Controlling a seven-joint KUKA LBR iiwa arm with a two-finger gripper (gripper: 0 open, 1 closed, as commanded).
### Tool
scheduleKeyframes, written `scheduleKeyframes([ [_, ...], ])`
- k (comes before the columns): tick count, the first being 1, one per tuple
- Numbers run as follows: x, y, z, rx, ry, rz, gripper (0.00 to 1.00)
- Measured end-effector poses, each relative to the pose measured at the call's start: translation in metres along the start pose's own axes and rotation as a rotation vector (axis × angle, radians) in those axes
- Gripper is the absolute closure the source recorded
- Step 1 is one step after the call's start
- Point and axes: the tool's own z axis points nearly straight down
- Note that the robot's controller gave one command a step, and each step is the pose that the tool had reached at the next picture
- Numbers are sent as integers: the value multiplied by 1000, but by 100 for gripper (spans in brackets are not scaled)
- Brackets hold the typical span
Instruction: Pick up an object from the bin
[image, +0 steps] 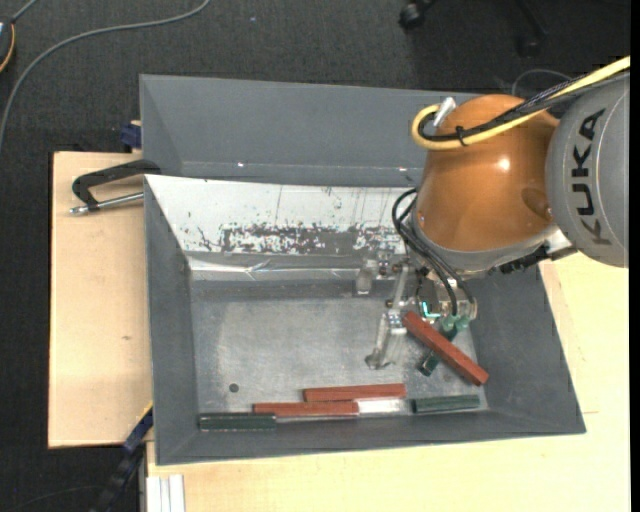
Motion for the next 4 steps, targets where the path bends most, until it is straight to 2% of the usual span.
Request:
scheduleKeyframes([
  [1, 4, -59, 91, 2, 1, -59, 0],
  [2, 6, -126, 175, 1, 0, -207, 0],
  [3, -52, -201, 171, -9, -10, -584, 0],
  [4, -52, -205, 171, -2, -10, -585, 100],
])
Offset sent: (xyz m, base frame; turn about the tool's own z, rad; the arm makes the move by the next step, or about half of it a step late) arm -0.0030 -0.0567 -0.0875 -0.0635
